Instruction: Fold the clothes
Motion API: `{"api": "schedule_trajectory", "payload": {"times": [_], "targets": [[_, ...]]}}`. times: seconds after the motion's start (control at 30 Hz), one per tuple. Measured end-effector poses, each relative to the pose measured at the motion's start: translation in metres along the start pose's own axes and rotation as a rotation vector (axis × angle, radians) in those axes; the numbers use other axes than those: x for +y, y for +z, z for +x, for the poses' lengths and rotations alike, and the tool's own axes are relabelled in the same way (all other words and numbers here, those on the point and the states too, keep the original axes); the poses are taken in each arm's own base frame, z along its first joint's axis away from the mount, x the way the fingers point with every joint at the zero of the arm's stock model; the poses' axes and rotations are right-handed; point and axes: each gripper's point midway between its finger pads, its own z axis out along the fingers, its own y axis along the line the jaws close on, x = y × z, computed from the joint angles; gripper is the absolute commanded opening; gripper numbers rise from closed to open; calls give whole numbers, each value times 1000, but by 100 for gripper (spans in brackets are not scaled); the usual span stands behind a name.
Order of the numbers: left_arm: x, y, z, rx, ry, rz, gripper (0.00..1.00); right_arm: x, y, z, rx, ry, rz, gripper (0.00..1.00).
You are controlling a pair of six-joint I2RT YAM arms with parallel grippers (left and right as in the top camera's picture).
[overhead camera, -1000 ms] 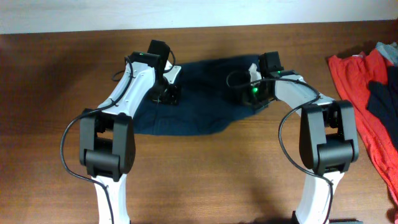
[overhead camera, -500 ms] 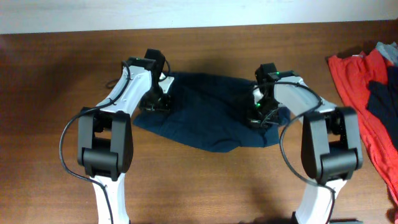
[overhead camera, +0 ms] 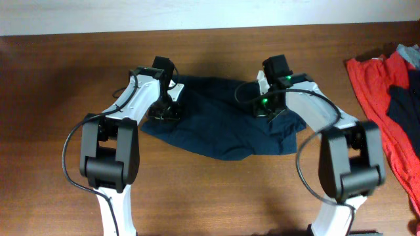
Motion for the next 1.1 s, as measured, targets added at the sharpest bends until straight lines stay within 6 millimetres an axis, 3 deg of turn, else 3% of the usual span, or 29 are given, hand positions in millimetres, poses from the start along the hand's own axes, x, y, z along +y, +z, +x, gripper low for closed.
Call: {"api": "schedule_trajectory", "payload": {"times": [0.1, 0.2, 0.3, 0.47, 0.57, 0.7, 0.87, 0.9, 1.0, 1.1], "targets": [[1, 0, 0, -1, 2, -10, 17, -21, 13, -5, -9, 32, 62, 5], [1, 0, 0, -1, 6, -22, 16, -55, 10, -19, -66, 99, 139, 5], [2, 0, 1, -3, 7, -29, 12, -96, 1, -27, -104, 189, 190, 4], [11, 1, 6, -5, 4, -69, 8, -172, -21, -11, -62, 385, 233, 4], [19, 3, 11, 4, -9, -85, 8, -190, -36, -9, -49, 462, 181, 4], [22, 1, 14, 14, -19, -85, 9, -181, -52, -15, -36, 489, 88, 4], [23, -16, 21, 63, -54, -53, 14, -147, -73, -22, -34, 436, -43, 4], [22, -23, 17, 53, -59, -45, 17, -138, -80, -23, -39, 417, -69, 5], [19, -50, -1, -27, -55, -32, 42, -102, -107, -22, -51, 333, -146, 4], [14, -84, -12, -122, -59, -29, 48, -60, -126, -15, -32, 236, -201, 5]]}}
